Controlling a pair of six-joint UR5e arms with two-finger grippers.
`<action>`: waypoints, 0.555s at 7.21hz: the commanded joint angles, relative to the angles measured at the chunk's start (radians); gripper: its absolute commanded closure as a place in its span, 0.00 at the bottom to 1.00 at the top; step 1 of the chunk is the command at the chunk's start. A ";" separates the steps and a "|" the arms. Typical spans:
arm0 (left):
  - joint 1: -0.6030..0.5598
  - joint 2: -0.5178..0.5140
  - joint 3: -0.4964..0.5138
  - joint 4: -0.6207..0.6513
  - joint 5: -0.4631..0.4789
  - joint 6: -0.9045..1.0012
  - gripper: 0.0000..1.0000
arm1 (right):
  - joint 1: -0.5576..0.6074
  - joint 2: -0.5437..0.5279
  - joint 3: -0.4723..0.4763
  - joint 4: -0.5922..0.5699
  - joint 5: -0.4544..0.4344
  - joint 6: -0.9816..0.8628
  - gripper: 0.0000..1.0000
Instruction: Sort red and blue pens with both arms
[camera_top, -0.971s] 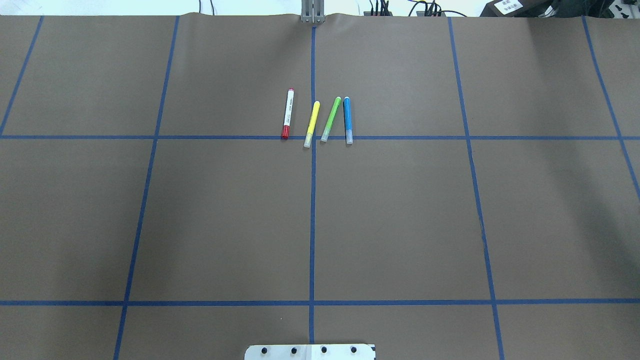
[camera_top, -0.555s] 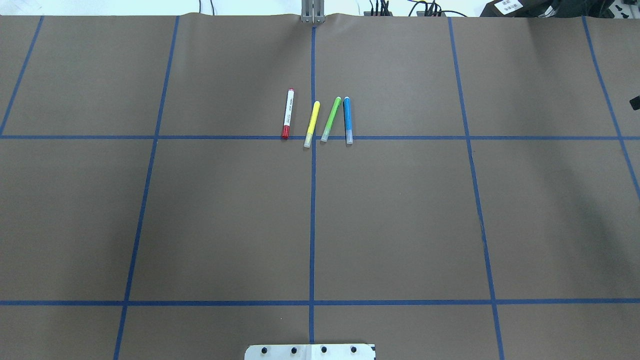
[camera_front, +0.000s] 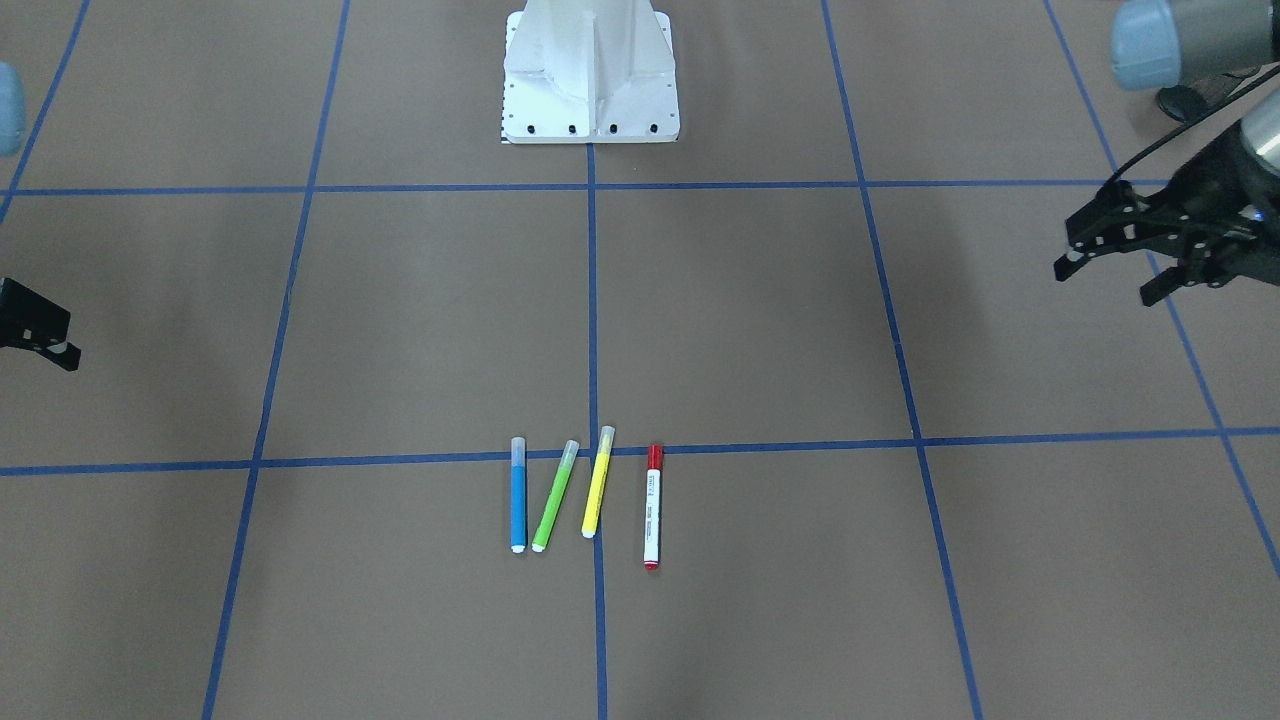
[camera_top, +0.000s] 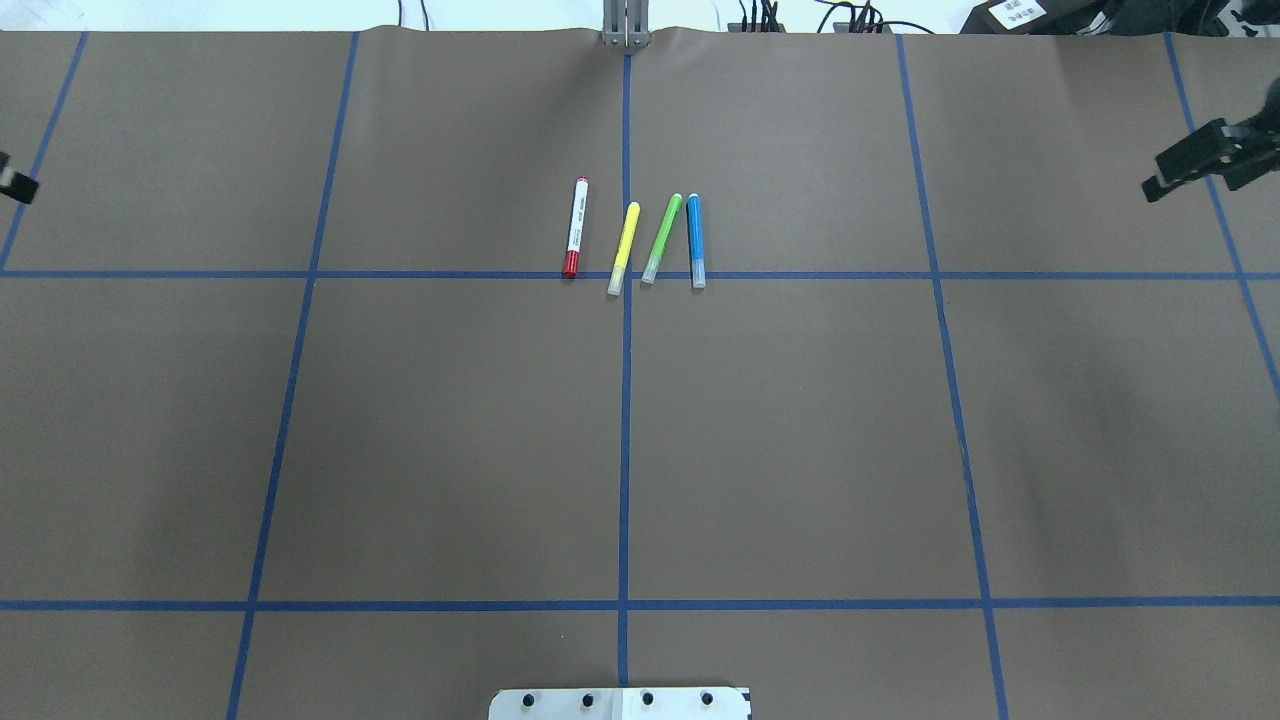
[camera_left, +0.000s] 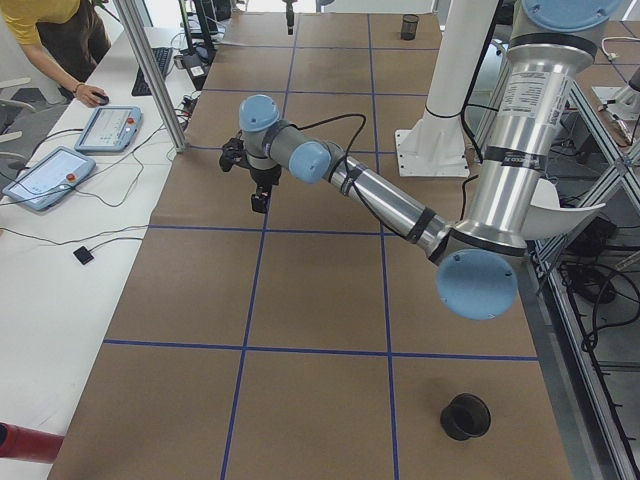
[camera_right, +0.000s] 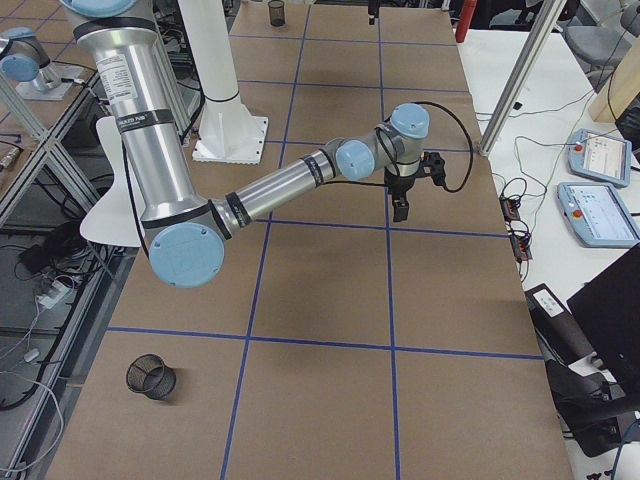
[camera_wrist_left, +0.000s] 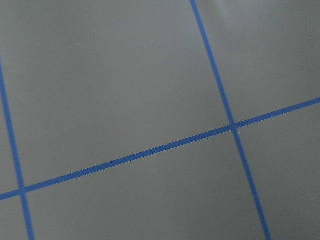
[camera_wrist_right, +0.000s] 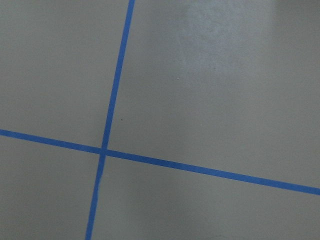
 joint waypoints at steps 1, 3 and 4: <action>0.137 -0.147 0.081 0.003 0.003 -0.215 0.00 | -0.104 0.065 -0.012 -0.010 -0.018 0.144 0.00; 0.207 -0.317 0.267 0.003 0.003 -0.248 0.00 | -0.138 0.088 -0.021 -0.011 -0.018 0.184 0.00; 0.239 -0.381 0.353 0.003 0.003 -0.251 0.00 | -0.140 0.088 -0.021 -0.011 -0.020 0.187 0.00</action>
